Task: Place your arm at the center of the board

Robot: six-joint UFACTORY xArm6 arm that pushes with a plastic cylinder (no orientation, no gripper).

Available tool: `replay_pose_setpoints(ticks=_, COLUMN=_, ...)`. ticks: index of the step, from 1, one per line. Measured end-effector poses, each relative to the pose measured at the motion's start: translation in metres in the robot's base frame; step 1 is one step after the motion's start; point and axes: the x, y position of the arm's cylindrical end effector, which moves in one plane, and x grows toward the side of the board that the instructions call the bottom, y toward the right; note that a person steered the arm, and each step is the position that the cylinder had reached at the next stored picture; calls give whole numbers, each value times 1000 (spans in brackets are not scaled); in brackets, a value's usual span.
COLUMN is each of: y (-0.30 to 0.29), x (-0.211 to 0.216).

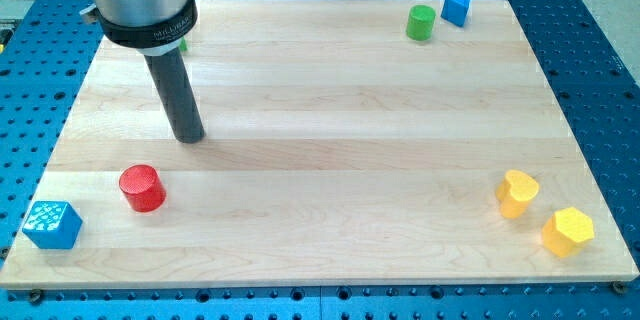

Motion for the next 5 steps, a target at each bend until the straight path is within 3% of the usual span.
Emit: replay_pose_setpoints(ticks=5, y=19, x=-3)
